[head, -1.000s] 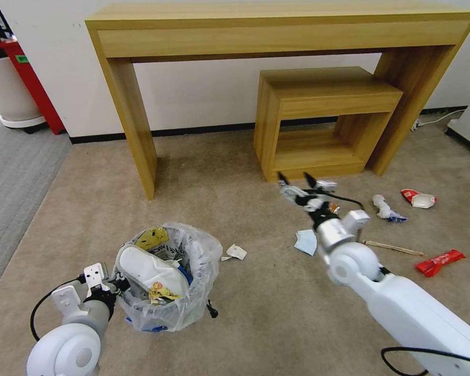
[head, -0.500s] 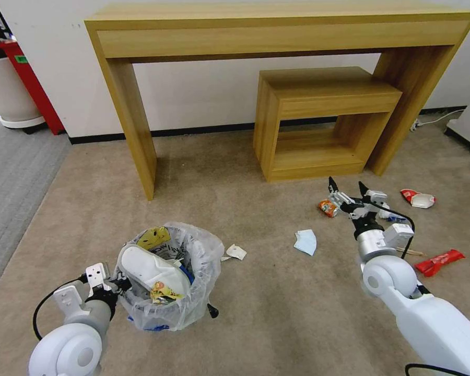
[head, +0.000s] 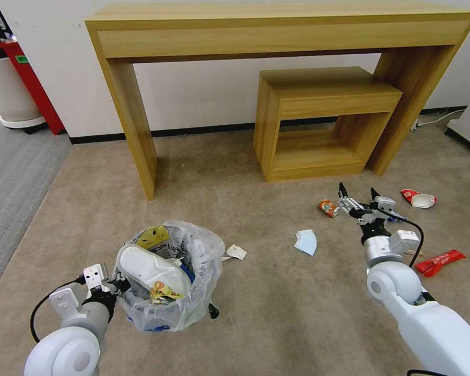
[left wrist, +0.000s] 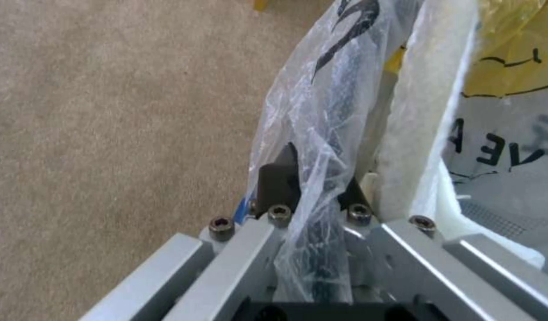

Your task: Pick up the trash bin and place the garbage on the floor into it.

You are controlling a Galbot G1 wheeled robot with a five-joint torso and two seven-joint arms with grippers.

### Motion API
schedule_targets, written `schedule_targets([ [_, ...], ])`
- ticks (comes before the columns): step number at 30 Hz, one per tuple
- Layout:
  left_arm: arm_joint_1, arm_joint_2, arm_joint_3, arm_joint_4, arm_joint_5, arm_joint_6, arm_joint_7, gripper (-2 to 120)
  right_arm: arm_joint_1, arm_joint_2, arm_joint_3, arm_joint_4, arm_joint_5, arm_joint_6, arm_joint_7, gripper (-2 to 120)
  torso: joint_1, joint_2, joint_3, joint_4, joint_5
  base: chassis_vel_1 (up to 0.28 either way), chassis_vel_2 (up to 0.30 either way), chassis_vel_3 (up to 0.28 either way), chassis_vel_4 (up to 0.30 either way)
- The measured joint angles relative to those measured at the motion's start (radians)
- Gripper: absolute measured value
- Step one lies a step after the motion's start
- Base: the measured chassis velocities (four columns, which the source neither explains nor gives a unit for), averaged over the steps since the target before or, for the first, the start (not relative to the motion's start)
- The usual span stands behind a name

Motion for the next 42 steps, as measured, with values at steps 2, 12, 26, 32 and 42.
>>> schedule_targets([
  [2, 0.001, -0.001, 0.000, -0.001, 0.001, 0.000, 0.000, 1, -0.004, 0.000, 0.004, -0.002, -0.005, 0.004, -0.003, 100, 0.000, 0.000, 0.000, 0.0000, 0.0000, 0.000, 0.000, 0.000, 0.000],
  [12, 0.004, 0.000, -0.004, -0.003, 0.002, 0.000, 0.000, 1, -0.005, 0.008, 0.007, -0.013, -0.023, 0.009, -0.006, 100, 0.000, 0.000, 0.000, 0.0001, 0.0000, 0.010, 0.009, 0.008, 0.010],
  [26, 0.011, -0.002, -0.009, -0.001, 0.004, -0.002, 0.000, 1, -0.006, 0.019, 0.011, -0.033, -0.060, 0.016, -0.005, 100, 0.000, 0.000, 0.000, 0.0000, 0.0000, 0.055, 0.060, 0.060, 0.056],
  [32, 0.012, -0.003, -0.010, -0.001, 0.006, -0.004, 0.000, 1, -0.010, 0.022, 0.017, -0.041, -0.068, 0.022, -0.004, 100, 0.000, 0.000, 0.000, 0.0001, 0.0000, 0.052, 0.061, 0.063, 0.052],
  [42, 0.012, -0.004, -0.010, 0.002, 0.006, -0.004, 0.001, 1, -0.003, 0.029, 0.015, -0.060, -0.078, 0.034, 0.000, 100, 0.000, 0.000, 0.000, 0.0001, 0.0000, 0.057, 0.060, 0.056, 0.054],
])
